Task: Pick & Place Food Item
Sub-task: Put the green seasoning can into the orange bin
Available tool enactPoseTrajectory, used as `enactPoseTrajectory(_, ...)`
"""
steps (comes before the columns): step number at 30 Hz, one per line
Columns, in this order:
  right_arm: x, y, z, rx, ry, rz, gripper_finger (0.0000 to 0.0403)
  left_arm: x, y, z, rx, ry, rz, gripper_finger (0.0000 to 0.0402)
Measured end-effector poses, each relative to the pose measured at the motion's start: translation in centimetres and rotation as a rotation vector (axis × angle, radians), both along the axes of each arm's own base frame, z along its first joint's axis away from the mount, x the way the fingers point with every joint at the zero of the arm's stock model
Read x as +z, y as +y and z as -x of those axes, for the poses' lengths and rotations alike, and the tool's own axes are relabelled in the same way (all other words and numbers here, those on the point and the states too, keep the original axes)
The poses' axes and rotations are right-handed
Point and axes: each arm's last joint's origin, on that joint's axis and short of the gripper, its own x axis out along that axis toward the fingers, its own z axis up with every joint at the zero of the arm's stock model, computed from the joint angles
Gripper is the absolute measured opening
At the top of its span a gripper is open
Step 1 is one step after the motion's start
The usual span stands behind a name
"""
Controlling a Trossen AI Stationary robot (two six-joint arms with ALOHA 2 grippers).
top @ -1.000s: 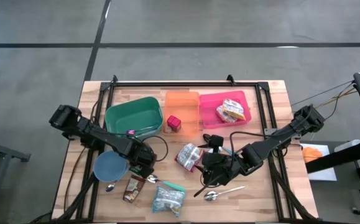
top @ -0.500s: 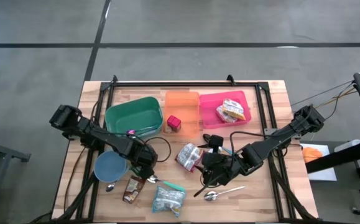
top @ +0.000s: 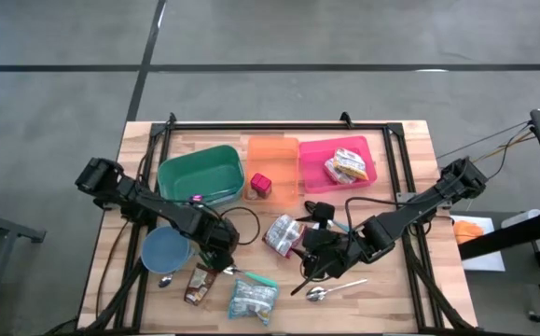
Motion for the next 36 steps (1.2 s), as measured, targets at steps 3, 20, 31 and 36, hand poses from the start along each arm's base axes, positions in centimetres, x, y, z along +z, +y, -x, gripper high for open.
enactPoseTrajectory(3,0.5,-0.1,-0.5,-0.042,-0.079,-0.050,0.0367,0.7,-0.5,-0.4,-0.038,-0.034,-0.018,0.0253)
enactPoseTrajectory(20,0.4,0.6,-1.2,0.169,-0.021,0.214,0.0367,8.9,-5.5,-2.2,-0.327,-0.371,0.021,0.0256)
enactPoseTrajectory(31,-0.1,3.6,-3.6,0.542,-0.130,0.434,0.0367,15.3,-6.8,-3.3,-0.475,-0.741,0.093,0.0268)
enactPoseTrajectory(36,-0.2,5.0,-4.1,0.625,-0.125,0.503,0.0367,16.1,-6.6,-3.7,-0.505,-0.777,0.102,0.0264)
